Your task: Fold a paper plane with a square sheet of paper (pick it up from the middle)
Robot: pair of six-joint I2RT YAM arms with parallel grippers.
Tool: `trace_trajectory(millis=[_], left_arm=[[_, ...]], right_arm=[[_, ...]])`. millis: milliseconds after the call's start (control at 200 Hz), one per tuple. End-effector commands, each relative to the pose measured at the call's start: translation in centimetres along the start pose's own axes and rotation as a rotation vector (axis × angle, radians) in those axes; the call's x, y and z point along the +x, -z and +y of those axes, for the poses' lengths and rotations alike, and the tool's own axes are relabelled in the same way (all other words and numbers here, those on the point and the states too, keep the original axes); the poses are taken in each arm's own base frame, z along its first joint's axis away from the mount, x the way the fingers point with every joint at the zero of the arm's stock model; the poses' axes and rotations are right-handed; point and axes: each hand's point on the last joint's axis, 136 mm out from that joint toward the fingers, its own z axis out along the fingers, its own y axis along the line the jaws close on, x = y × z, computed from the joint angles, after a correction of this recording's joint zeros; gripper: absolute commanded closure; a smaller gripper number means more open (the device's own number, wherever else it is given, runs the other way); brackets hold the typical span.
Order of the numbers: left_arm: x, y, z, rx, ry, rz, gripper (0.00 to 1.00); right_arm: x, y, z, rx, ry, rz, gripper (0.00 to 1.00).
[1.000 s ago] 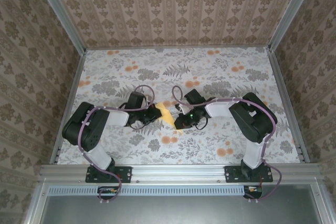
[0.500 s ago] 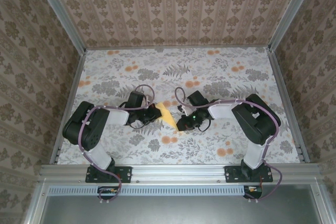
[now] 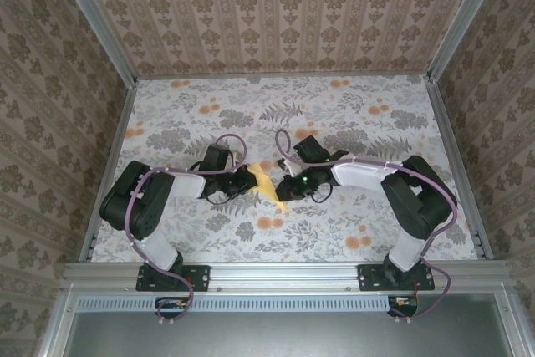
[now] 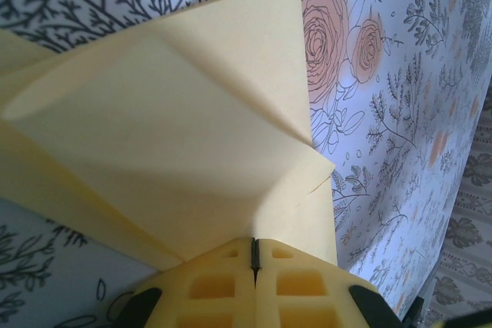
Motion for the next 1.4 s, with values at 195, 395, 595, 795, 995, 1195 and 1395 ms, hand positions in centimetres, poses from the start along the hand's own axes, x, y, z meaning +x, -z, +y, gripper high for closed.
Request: trace_trajectory(millis=[195, 395, 595, 795, 995, 1195, 1395], left_arm=[[0.3, 0.0, 2.3, -0.093, 0.001, 0.009, 1.0], [-0.7, 0.5, 0.0, -0.031, -0.078, -0.011, 1.0], [-1.9, 1.5, -3.3, 0.058, -0.168, -0.055, 0.9], [-3.2, 1.9, -2.8, 0.001, -0.178, -0.139, 0.83], [-3.2, 0.6, -1.7, -0.008, -0.133, -0.12, 0.84], [-3.4, 0.8, 1.1, -0.095, -0.06, -0.154, 0.87], [-4.1, 1.9, 4.1, -0.151, 0.024, -0.205, 0.89]], right_arm=[[-2.0, -3.7, -2.3, 0.077, -0.032, 0.03, 0.89], [-0.6, -4.5, -4.8, 0.146, -0.066, 0.07, 0.89], [0.7, -5.0, -6.3, 0.179, -0.089, 0.099, 0.9], [1.0, -5.0, -6.6, 0.186, -0.096, 0.104, 0.9], [1.1, -5.2, -6.7, 0.183, -0.101, 0.11, 0.9], [1.5, -5.3, -7.0, 0.191, -0.109, 0.117, 0.9], [1.9, -5.3, -7.4, 0.202, -0.117, 0.124, 0.9]])
